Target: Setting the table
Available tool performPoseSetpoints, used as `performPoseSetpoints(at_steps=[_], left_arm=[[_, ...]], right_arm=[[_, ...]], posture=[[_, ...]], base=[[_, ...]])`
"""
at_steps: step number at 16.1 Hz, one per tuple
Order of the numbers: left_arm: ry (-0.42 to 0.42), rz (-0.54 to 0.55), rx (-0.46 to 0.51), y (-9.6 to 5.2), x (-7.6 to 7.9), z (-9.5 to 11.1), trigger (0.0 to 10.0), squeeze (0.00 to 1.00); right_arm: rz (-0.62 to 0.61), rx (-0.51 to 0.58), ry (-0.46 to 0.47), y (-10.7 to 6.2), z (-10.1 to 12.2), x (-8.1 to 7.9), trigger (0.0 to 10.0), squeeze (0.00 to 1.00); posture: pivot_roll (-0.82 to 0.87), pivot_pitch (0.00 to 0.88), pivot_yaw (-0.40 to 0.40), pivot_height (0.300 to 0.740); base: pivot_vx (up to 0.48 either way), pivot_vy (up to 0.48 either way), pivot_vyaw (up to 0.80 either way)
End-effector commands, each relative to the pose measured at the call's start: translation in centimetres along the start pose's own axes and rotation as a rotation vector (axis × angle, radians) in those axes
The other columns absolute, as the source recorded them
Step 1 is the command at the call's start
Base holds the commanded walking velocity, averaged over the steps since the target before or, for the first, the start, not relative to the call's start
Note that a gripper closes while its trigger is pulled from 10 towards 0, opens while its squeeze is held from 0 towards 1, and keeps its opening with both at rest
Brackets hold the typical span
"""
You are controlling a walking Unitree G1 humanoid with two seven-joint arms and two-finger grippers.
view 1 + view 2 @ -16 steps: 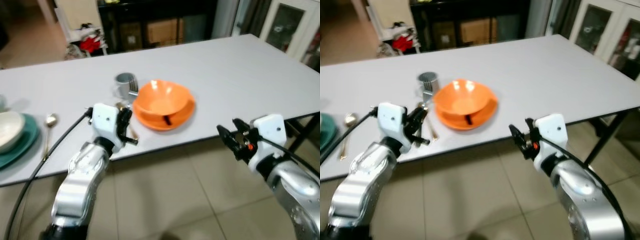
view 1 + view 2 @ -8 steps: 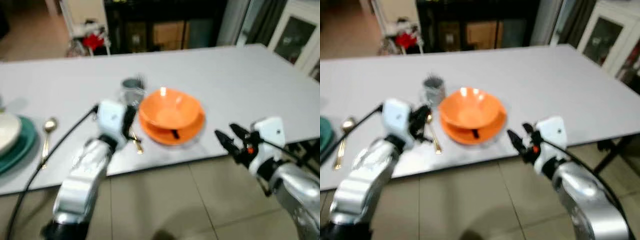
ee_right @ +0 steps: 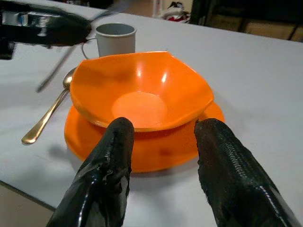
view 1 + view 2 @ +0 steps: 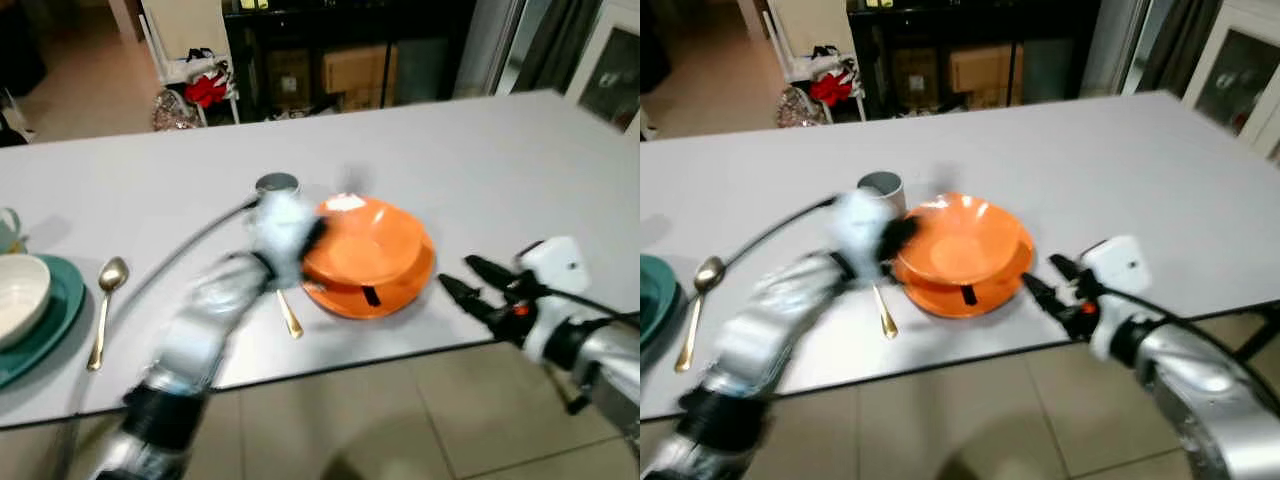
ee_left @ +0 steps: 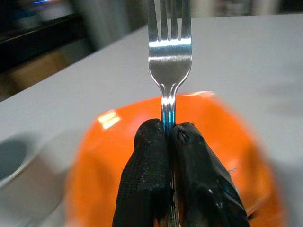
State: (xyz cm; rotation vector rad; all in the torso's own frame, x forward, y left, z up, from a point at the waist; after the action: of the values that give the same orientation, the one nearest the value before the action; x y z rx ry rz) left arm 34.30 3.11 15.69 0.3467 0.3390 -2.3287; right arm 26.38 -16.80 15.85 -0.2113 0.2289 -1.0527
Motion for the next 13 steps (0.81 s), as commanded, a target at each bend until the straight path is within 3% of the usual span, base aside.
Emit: performPoseSetpoints(at_steps=[1,4,6,13], left_arm=[[0.031,-0.012,-0.058,-0.1,-1.0,-1.0,10.0,0.0],[0.076,-0.092,-0.135,2.0,-2.0,-1.0,10.0,0.0],[0.136,-0.173,-0.249,3.5,-2.5,-1.8,10.0,0.0],[0.181,-0.247,-0.408,6.4,-2.7,-2.5,10.0,0.0]], right_arm=[[0.059,-0.005,0.007,0.0,0.2,-0.7,10.0,0.0],[0.144,-0.044,-0.014,-0.5,0.4,-1.1,10.0,0.0],[0.187,-0.076,-0.031,-0.7,0.4,-1.2,10.0,0.0],[0.244,-0.134,-0.059,-1.1,-0.5,-2.0,10.0,0.0]], posture=[[0.0,0.0,0.048,0.74],[-0.01,0.0,0.056,0.74],[-0.01,0.0,0.056,0.74],[-0.03,0.0,0.067,0.74]], base=[[0.0,0.0,0.0],[0.0,0.0,0.0],[0.0,0.0,0.0],[0.0,0.0,0.0]])
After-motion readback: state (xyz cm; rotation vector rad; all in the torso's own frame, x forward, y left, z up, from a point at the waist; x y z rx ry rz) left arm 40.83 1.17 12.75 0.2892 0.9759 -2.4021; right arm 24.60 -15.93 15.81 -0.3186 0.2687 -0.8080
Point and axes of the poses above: a point about 5 cm out from each wrist's last joint towards the gripper, its own y axis pointing out of the wrist towards the gripper, its own z axis along the axis of the wrist's last joint, x = y × z, the point moved 6 cm from there along y, pointing out of the wrist towards the gripper, and after that the axes turned 10 degrees about y, right-handed, at the moved point
